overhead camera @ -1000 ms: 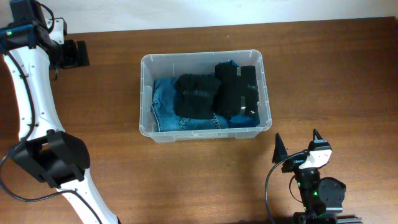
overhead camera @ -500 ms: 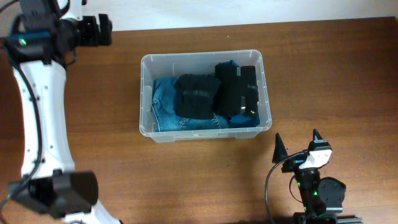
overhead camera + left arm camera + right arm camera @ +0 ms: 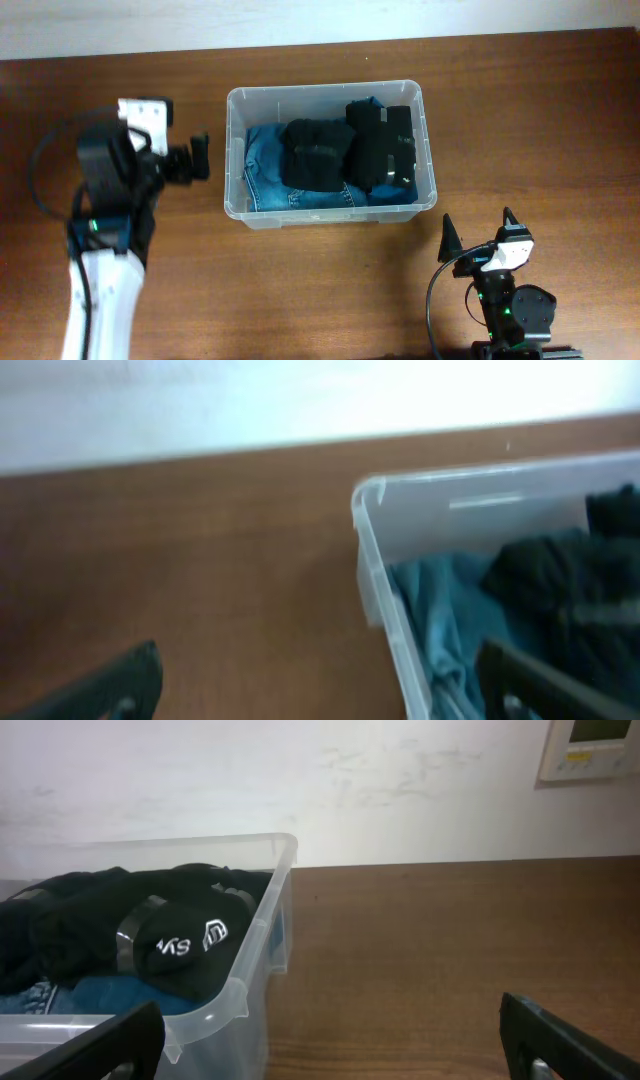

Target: Pack container

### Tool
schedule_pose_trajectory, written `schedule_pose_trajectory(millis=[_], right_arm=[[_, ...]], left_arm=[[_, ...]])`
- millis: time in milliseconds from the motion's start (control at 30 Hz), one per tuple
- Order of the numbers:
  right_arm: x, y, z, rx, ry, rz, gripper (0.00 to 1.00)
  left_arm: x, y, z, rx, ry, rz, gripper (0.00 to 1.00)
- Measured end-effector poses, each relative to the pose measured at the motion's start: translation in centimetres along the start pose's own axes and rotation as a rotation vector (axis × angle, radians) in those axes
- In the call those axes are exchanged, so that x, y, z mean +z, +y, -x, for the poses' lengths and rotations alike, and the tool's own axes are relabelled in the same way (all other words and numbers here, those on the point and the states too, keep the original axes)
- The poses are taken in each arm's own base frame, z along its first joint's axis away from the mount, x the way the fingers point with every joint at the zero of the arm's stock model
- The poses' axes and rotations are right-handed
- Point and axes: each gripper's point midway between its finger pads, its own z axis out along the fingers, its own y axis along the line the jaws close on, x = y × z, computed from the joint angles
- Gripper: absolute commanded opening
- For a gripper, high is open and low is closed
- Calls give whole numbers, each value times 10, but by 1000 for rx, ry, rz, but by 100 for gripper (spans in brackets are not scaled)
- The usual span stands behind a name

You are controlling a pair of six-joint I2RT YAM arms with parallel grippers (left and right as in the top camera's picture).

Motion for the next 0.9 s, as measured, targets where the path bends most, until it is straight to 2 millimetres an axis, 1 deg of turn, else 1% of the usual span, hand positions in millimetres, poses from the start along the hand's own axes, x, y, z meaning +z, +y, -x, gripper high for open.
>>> schedule_pose_trajectory(millis=[33,233,300,333,367,400,533,667,900], right_arm=[[0,0,0,0,0,0,98],[0,0,0,0,0,0,98],[0,0,0,0,0,0,98],[0,0,0,0,0,0,98],[0,0,0,0,0,0,98],[0,0,0,0,0,0,98],[0,0,0,0,0,0,98],[0,0,0,0,0,0,98],[0,0,0,0,0,0,98]], left_arm=[[-3,-2,-8,7,-30,3,99],[-22,-12,-75,20,-99,10,99],[-25,-15,-90,22,-108,12,100],[-28,-16,-101,24,-115,13,99],[-30,-17,-106,25,-121,16,99],[-35,-18,-116,27,-135,23,99],[-46,-19,-126,40,-202,43,99],[-59,-21,-127,58,-298,58,99],[-72,-23,-124,76,-394,68,99]])
